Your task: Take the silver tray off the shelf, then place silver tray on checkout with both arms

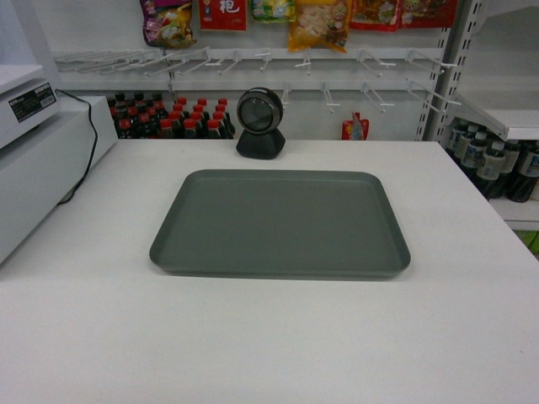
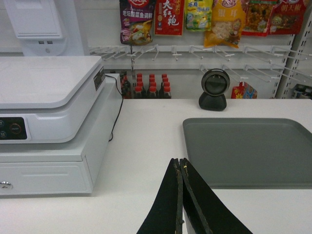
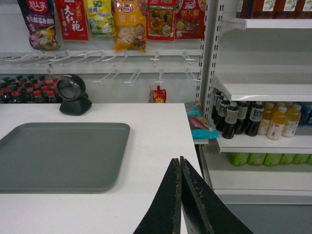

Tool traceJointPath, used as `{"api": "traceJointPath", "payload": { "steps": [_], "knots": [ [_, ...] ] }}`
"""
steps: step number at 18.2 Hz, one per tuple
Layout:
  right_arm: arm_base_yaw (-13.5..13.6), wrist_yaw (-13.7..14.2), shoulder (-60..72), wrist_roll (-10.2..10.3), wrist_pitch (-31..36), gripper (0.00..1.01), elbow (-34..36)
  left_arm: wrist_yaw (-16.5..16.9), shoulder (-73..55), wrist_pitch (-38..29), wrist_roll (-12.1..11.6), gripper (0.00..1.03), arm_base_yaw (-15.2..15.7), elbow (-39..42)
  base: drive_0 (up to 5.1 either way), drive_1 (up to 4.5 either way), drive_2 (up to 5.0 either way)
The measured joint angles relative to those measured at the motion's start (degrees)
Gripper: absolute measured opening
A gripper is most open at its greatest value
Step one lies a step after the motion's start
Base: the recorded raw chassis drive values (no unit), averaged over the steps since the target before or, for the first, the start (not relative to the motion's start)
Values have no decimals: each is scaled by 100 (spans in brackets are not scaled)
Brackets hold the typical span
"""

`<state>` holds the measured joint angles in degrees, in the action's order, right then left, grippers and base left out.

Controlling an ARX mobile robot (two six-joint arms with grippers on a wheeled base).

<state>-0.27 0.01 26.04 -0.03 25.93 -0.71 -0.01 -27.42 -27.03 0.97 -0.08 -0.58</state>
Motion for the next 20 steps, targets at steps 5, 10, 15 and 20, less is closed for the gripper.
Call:
{"api": "traceJointPath", "payload": {
  "steps": [5, 10, 15, 20],
  "knots": [
    [0, 0, -776, 0, -758, 2, 0, 0, 824, 780, 0, 1, 2, 0, 0, 0, 0],
    [0, 0, -1279, 0, -1259, 2, 0, 0, 1349, 1298, 0, 1, 2, 0, 0, 0, 0],
    [0, 2, -1812, 0, -1891, 2, -4, 0, 1764, 1718, 0, 1, 0, 0, 0, 0, 0],
    [0, 0, -2575, 2, -2645, 2, 0, -11, 2691, 2704, 0, 1, 2, -13, 0, 0, 0]
  ]
}}
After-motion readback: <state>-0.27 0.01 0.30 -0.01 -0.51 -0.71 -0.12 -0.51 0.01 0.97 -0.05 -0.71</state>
